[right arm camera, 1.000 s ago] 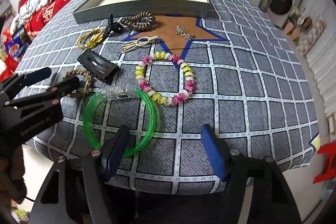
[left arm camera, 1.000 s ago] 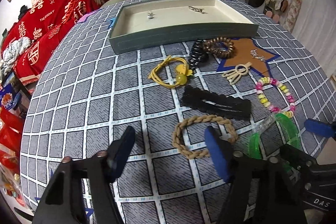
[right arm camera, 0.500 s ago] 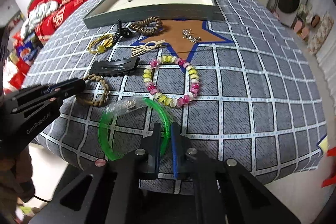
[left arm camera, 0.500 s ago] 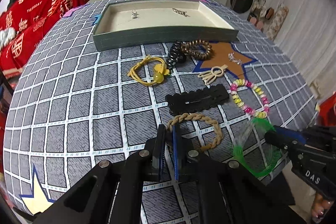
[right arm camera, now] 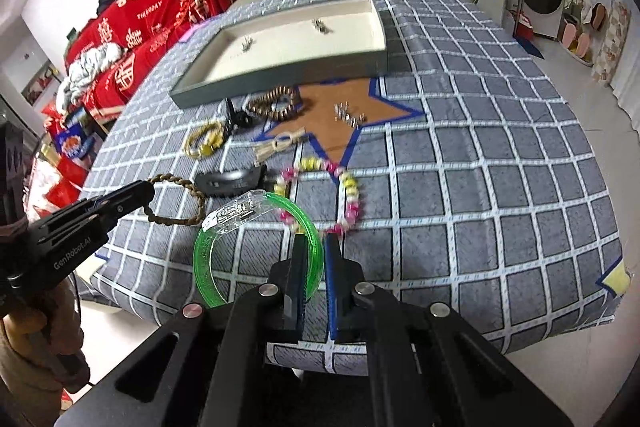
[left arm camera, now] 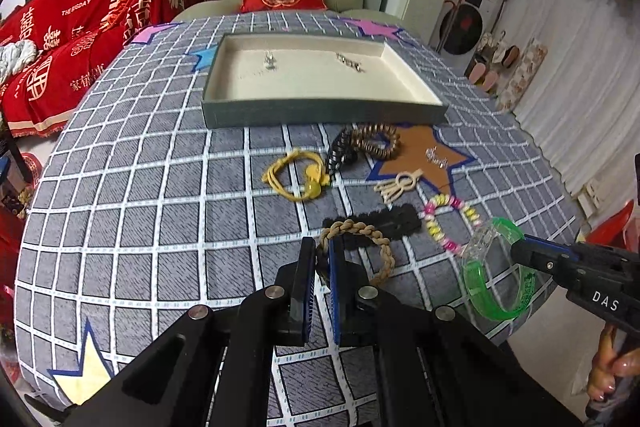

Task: Organize jewelry
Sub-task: 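Carry the green bangle and rope bracelet with both tools into the tray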

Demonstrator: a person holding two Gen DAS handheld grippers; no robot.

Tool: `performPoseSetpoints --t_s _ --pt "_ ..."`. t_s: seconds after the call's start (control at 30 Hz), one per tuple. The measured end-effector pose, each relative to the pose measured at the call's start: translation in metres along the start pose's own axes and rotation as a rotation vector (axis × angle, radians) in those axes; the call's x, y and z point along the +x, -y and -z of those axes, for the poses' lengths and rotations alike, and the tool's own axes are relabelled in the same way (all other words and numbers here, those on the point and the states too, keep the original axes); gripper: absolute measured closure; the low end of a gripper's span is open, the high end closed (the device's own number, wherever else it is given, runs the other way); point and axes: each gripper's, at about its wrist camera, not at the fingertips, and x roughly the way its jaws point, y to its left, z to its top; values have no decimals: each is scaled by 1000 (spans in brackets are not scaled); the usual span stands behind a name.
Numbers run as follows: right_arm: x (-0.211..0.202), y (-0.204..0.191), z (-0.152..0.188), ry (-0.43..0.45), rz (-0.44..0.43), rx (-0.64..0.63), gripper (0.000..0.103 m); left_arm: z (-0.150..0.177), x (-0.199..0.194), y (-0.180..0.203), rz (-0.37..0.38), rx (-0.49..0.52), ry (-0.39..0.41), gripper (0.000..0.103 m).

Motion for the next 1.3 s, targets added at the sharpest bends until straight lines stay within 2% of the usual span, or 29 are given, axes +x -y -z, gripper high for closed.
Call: performPoseSetpoints --t_s 0.33,0.6,0.8,1.07,1.3 --pt "-18 9 -42 61 -47 17 94 -38 -26 -6 20 -17 71 88" --pt "-19 12 -100 101 -49 -10 94 -83 -26 -13 11 -10 98 88" --pt "-4 16 -155 111 -52 -7 94 -128 -15 -17 -10 17 119 88" --pt "42 21 -221 95 -38 6 94 -184 33 -22 -45 36 109 88" --pt "94 19 -256 64 -25 10 94 -208 94 -36 -49 -23 45 88"
